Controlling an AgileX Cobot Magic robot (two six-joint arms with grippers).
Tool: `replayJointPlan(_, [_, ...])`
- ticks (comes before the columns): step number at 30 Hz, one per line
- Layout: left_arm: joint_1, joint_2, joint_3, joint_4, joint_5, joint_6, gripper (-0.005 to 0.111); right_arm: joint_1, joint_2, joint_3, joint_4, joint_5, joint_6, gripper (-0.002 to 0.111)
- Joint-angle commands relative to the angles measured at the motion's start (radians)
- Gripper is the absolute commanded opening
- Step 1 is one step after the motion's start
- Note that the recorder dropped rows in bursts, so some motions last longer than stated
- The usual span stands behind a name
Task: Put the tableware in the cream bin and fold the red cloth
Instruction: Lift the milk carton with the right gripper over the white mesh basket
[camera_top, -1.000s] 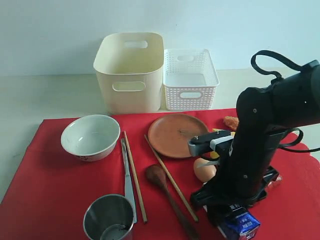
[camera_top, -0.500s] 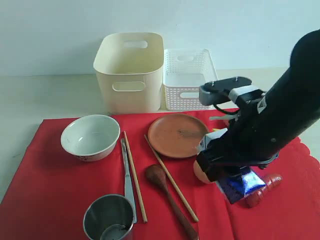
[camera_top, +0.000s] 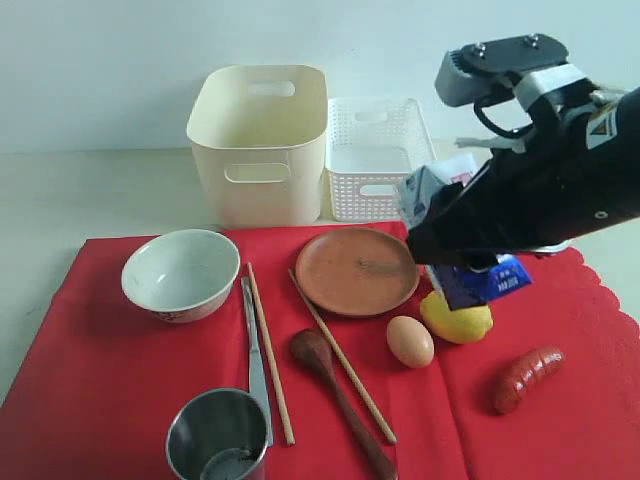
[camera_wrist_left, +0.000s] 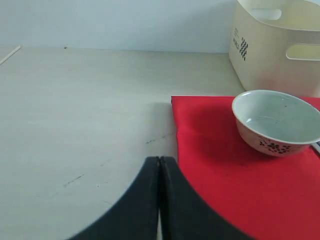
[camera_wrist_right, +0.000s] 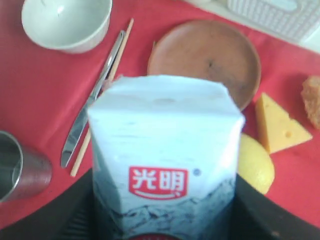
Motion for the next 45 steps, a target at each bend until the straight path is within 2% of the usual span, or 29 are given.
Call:
replayJointPlan(1, [0.001,-0.007,0.002,-0.002,-0.008,-0.001,0.000,0.002,-0.007,-0.008,-0.007,-0.204,-0.007,0.000])
replayJointPlan(13, [0.001,-0.007,0.002,-0.002,-0.008,-0.001,0.000,0.000,0.133,-0.022,-0.017,-0.535,-0.009,0.000])
replayJointPlan(26, [0.001,-0.007,0.002,-0.002,-0.008,-0.001,0.000,-0.127,0.446,-0.322,-0.033,-0.495,-0.005,0.000])
replayJointPlan(36, [0.001,-0.007,0.002,-0.002,-0.008,-0.001,0.000,-0.184,0.791,-0.716,-0.031,-0.428,-0.028,0.000])
replayJointPlan(45, [0.001,-0.007,0.002,-0.002,-0.008,-0.001,0.000,-0.213,1.029,-0.947,-0.029,-0.428,-0.035,0.000])
